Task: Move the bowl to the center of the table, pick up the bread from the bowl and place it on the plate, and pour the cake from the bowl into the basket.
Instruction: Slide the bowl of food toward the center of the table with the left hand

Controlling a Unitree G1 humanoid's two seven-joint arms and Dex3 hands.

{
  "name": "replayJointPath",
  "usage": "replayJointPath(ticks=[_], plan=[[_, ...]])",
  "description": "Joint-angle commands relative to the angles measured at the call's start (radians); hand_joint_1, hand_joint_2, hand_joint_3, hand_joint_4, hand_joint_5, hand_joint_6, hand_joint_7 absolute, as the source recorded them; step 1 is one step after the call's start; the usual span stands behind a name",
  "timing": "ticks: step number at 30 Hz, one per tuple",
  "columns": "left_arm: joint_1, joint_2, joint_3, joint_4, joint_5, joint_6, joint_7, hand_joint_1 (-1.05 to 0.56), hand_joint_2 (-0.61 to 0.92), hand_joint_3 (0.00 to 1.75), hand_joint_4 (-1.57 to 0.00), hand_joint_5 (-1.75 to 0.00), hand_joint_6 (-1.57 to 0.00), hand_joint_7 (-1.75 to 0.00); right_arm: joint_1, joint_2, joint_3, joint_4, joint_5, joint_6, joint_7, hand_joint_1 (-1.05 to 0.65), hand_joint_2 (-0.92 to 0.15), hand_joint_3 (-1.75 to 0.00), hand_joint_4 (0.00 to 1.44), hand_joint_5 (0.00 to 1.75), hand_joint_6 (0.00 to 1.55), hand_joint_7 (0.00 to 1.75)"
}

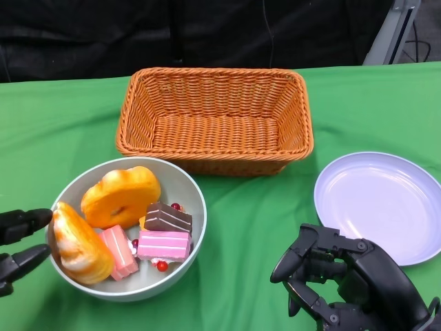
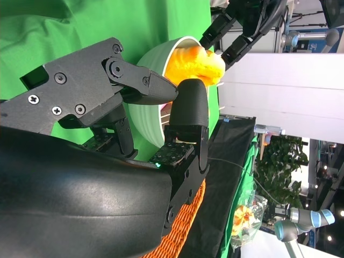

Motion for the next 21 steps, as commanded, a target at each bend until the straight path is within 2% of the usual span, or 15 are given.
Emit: replayJointPath(ticks=[1, 8, 12, 15, 21], plan=[[-0.015, 0.023, 0.042, 0.028, -0.007, -0.015, -0.008, -0.8, 0.92, 0.46, 0.0, 0.0, 0.0, 0.0, -0.003, -0.002, -0.006, 0.001, -0.004, -0.009, -0.007, -0.21, -0.72, -0.72, 0.71, 1.61, 0.73, 1.23], [-0.078, 0.005, 0.073, 0.074, -0.04, -0.001, -0.002, -0.78, 0.92, 0.44, 0.0, 0.0, 0.0, 0.0, -0.001, 0.003, -0.005, 0.0, 0.0, -0.003, -0.01, -0.2, -0.72, -0.72, 0.71, 1.6, 0.73, 1.22], [-0.124, -0.002, 0.054, 0.098, -0.031, -0.009, 0.016, -0.77, 0.92, 0.47, -0.03, -0.01, 0.0, 0.0, -0.001, 0.005, -0.004, 0.005, -0.005, -0.011, -0.011, -0.2, -0.72, -0.72, 0.71, 1.6, 0.73, 1.22], [-0.155, -0.001, 0.021, 0.136, -0.006, -0.038, 0.014, -0.76, 0.92, 0.49, -0.04, -0.02, 0.0, 0.0, -0.001, 0.006, -0.003, 0.007, -0.007, -0.011, -0.013, -0.2, -0.72, -0.72, 0.71, 1.6, 0.73, 1.22], [-0.291, -0.031, -0.097, 0.35, 0.062, -0.129, -0.007, -0.79, 0.92, 0.5, -0.05, -0.02, -0.01, 0.0, -0.001, 0.008, -0.002, 0.01, -0.014, -0.019, -0.02, -0.2, -0.72, -0.73, 0.71, 1.6, 0.73, 1.22]])
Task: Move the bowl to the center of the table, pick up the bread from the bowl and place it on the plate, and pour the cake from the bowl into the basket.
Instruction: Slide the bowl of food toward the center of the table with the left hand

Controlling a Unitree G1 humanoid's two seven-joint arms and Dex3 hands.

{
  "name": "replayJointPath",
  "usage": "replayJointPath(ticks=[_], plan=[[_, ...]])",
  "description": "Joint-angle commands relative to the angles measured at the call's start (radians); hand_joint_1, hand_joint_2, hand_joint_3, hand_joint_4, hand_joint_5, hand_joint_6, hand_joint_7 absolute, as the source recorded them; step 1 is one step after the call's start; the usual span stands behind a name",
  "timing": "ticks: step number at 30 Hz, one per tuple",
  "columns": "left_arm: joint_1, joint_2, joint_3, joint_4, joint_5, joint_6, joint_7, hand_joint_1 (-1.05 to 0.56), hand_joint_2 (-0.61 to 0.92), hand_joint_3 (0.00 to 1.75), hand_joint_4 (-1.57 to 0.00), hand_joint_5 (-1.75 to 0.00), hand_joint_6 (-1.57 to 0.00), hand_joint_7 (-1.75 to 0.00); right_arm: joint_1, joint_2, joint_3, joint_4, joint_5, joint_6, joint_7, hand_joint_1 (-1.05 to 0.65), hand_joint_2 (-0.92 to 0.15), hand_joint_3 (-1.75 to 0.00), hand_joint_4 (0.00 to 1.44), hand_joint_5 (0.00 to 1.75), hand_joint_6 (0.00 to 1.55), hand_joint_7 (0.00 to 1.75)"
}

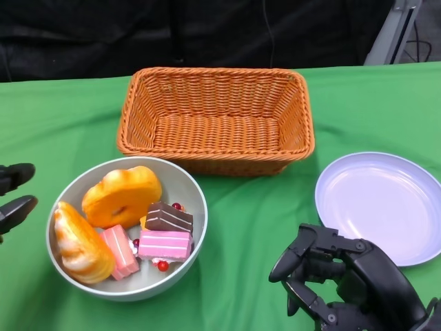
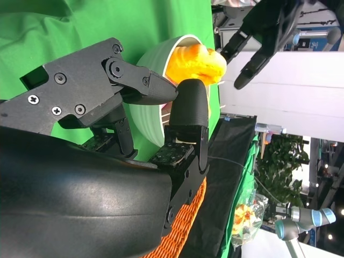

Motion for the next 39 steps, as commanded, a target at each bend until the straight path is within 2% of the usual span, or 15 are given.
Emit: replayJointPath(ticks=[1, 9, 14, 18, 21, 24, 35, 39], plan=[[-0.071, -0.02, -0.046, 0.116, 0.041, -0.058, -0.009, -0.78, 0.92, 0.5, -0.06, -0.02, -0.01, 0.0, 0.002, 0.0, -0.005, -0.001, 0.0, -0.01, -0.009, -0.2, -0.71, -0.73, 0.71, 1.6, 0.73, 1.22], [-0.185, -0.071, -0.113, 0.342, 0.121, -0.153, -0.001, -0.8, 0.92, 0.54, -0.05, -0.02, -0.01, 0.0, 0.003, 0.001, -0.005, 0.001, 0.004, -0.018, -0.007, -0.2, -0.72, -0.72, 0.71, 1.6, 0.73, 1.22], [-0.225, -0.098, -0.137, 0.417, 0.14, -0.147, -0.009, -0.8, 0.92, 0.54, -0.05, -0.01, -0.01, 0.0, 0.007, 0.0, -0.002, -0.008, 0.001, -0.006, -0.012, -0.2, -0.72, -0.72, 0.71, 1.6, 0.73, 1.23], [-0.23, -0.098, -0.143, 0.428, 0.143, -0.151, -0.014, -0.79, 0.92, 0.54, -0.05, -0.02, -0.01, 0.0, 0.008, 0.0, -0.002, -0.012, 0.003, 0.001, -0.013, -0.2, -0.72, -0.71, 0.71, 1.6, 0.73, 1.23], [-0.225, -0.087, -0.174, 0.393, 0.13, -0.08, -0.075, -0.78, 0.92, 0.53, -0.03, -0.01, 0.0, 0.0, 0.004, 0.002, -0.002, -0.007, 0.006, -0.006, -0.01, -0.2, -0.73, -0.7, 0.71, 1.6, 0.72, 1.23], [-0.221, -0.075, -0.185, 0.38, 0.134, -0.066, -0.114, -0.77, 0.92, 0.54, 0.0, 0.0, 0.0, 0.0, 0.004, 0.002, -0.001, -0.007, 0.009, -0.004, -0.009, -0.19, -0.73, -0.7, 0.71, 1.6, 0.72, 1.23], [-0.21, -0.071, -0.184, 0.361, 0.132, -0.042, -0.133, -0.78, 0.92, 0.53, 0.0, 0.0, 0.0, 0.0, 0.002, 0.002, -0.001, -0.004, 0.003, -0.009, -0.011, -0.19, -0.74, -0.69, 0.71, 1.6, 0.73, 1.22], [-0.193, -0.084, -0.156, 0.298, 0.037, 0.123, -0.187, -0.79, 0.92, 0.51, 0.0, 0.0, 0.0, 0.0, 0.003, 0.006, 0.009, -0.007, -0.012, -0.013, -0.019, -0.21, -0.73, -0.69, 0.72, 1.6, 0.74, 1.22]])
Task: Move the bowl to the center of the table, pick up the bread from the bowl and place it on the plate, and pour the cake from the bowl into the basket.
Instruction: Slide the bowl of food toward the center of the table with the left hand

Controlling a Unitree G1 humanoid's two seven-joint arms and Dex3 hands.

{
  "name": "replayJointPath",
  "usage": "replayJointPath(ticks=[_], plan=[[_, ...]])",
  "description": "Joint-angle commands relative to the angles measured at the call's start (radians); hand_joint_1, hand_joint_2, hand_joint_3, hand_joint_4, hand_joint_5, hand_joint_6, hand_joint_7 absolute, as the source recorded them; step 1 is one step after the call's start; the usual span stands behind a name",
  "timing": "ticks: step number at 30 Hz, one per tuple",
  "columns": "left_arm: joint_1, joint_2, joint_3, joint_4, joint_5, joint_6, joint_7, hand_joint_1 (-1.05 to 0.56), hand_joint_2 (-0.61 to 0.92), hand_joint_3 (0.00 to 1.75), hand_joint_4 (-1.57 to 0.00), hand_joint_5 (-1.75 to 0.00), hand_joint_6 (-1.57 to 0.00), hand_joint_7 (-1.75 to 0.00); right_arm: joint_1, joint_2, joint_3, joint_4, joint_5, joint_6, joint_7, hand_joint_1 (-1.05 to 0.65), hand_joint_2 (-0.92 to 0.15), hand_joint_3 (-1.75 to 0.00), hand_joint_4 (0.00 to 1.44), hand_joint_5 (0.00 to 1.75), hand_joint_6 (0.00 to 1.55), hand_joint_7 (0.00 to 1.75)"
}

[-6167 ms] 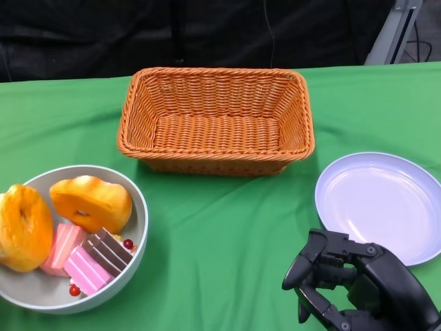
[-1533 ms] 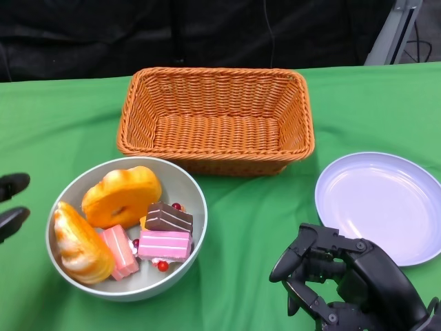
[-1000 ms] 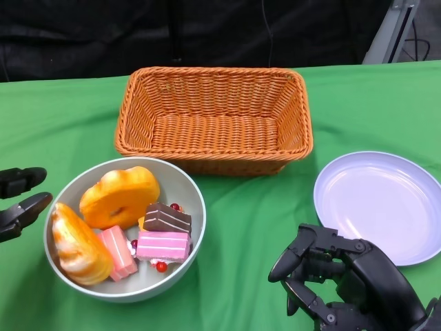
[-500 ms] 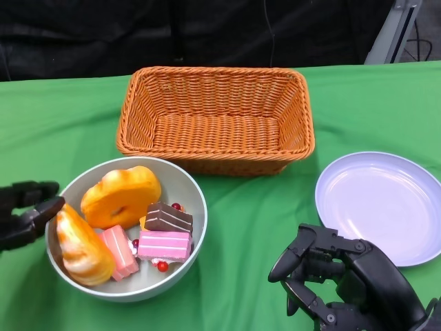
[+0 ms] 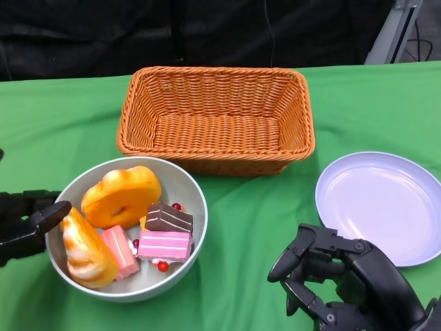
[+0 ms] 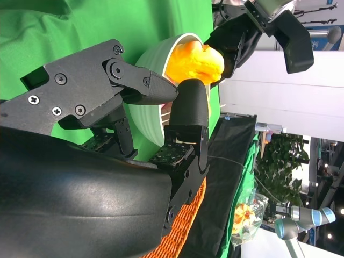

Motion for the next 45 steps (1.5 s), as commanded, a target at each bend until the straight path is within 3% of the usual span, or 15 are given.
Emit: replayJointPath(ticks=[1, 5, 20, 24, 34, 45], plan=[[0.024, 0.01, 0.011, -0.055, -0.043, 0.083, -0.037, -0.8, 0.92, 0.52, 0.0, 0.0, 0.0, 0.0, 0.002, 0.004, 0.003, -0.008, -0.001, -0.006, -0.009, -0.2, -0.73, -0.69, 0.72, 1.6, 0.74, 1.22], [0.032, 0.005, 0.017, -0.089, -0.067, 0.141, -0.028, -0.8, 0.92, 0.52, 0.0, 0.0, 0.0, 0.0, 0.0, 0.008, 0.005, -0.008, 0.002, -0.002, -0.009, -0.2, -0.73, -0.69, 0.73, 1.59, 0.74, 1.22], [0.048, 0.011, 0.01, -0.11, -0.076, 0.125, -0.041, -0.81, 0.92, 0.59, 0.0, 0.0, 0.0, 0.0, -0.004, 0.012, 0.006, -0.005, -0.004, -0.005, -0.011, -0.2, -0.71, -0.73, 0.74, 1.59, 0.74, 1.21], [0.058, -0.033, 0.007, -0.123, -0.1, 0.124, -0.038, -0.81, 0.92, 0.59, 0.0, 0.0, 0.0, 0.0, 0.001, 0.015, 0.013, -0.031, -0.004, 0.021, -0.02, -0.18, -0.7, -0.74, 0.74, 1.59, 0.74, 1.21], [0.059, -0.042, 0.006, -0.131, -0.099, 0.135, -0.032, -0.8, 0.92, 0.57, 0.0, 0.0, 0.0, 0.0, 0.003, 0.013, 0.015, -0.042, 0.0, 0.037, -0.025, -0.19, -0.69, -0.76, 0.74, 1.59, 0.75, 1.21], [0.055, -0.104, -0.026, -0.169, -0.113, 0.168, -0.013, -0.81, 0.92, 0.55, 0.0, 0.0, 0.0, 0.0, 0.0, 0.014, 0.017, -0.044, 0.0, 0.033, -0.026, -0.18, -0.68, -0.78, 0.73, 1.59, 0.72, 1.22]])
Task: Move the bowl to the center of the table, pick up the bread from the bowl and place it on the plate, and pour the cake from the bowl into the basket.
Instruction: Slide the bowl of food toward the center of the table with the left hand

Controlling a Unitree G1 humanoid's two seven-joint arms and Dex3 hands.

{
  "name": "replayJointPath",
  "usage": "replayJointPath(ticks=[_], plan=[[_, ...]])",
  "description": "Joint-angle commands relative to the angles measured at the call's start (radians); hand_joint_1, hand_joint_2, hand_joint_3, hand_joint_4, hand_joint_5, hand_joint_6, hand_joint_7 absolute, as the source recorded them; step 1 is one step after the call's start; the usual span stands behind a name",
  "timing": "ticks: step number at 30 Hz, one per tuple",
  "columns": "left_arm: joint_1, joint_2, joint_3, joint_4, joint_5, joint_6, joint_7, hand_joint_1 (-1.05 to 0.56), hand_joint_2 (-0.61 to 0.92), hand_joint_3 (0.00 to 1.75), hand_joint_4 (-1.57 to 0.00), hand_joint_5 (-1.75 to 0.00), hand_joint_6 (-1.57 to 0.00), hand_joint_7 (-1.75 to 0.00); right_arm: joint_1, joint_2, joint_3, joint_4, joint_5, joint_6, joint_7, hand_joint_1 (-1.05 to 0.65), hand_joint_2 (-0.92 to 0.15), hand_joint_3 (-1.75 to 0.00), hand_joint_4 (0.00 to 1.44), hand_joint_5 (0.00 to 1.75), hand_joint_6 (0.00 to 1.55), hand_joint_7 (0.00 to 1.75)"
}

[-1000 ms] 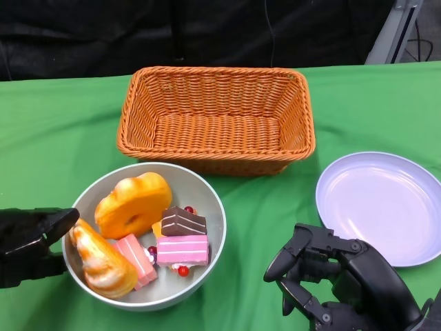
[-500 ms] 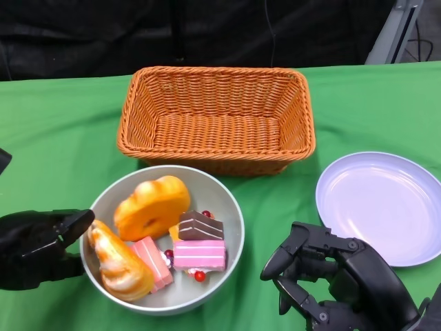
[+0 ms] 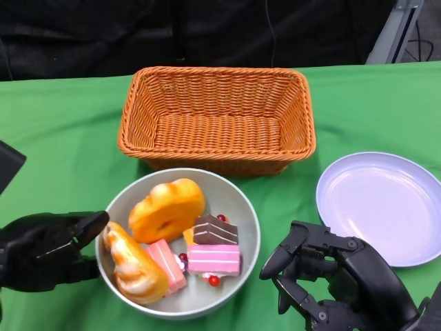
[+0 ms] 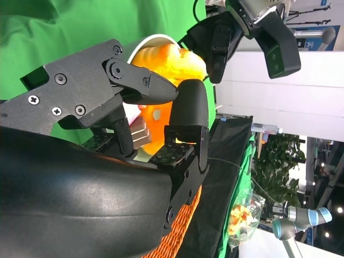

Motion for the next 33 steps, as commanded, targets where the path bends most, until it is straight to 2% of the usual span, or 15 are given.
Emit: replayJointPath(ticks=[1, 15, 32, 33], plan=[[0.005, -0.012, -0.009, -0.01, -0.007, 0.001, 0.004, -0.81, 0.92, 0.55, 0.0, 0.0, 0.0, 0.0, 0.001, -0.003, -0.004, -0.012, 0.003, -0.001, -0.005, -0.18, -0.68, -0.78, 0.73, 1.59, 0.72, 1.22], [-0.006, -0.046, -0.037, -0.048, -0.008, 0.015, 0.02, -0.8, 0.92, 0.57, -0.01, -0.01, 0.0, 0.0, -0.008, -0.004, -0.002, 0.005, -0.002, -0.015, -0.009, -0.17, -0.68, -0.78, 0.73, 1.58, 0.72, 1.21], [-0.014, -0.051, -0.04, -0.057, -0.018, 0.009, 0.017, -0.81, 0.92, 0.56, -0.03, -0.01, 0.0, 0.0, -0.02, -0.001, -0.001, 0.032, -0.005, -0.04, -0.011, -0.19, -0.68, -0.76, 0.73, 1.58, 0.72, 1.22], [-0.008, -0.034, -0.022, -0.062, -0.02, 0.004, 0.017, -0.81, 0.92, 0.55, -0.03, -0.01, 0.0, 0.0, -0.02, -0.001, -0.002, 0.03, -0.007, -0.035, -0.014, -0.19, -0.68, -0.76, 0.73, 1.57, 0.72, 1.22]])
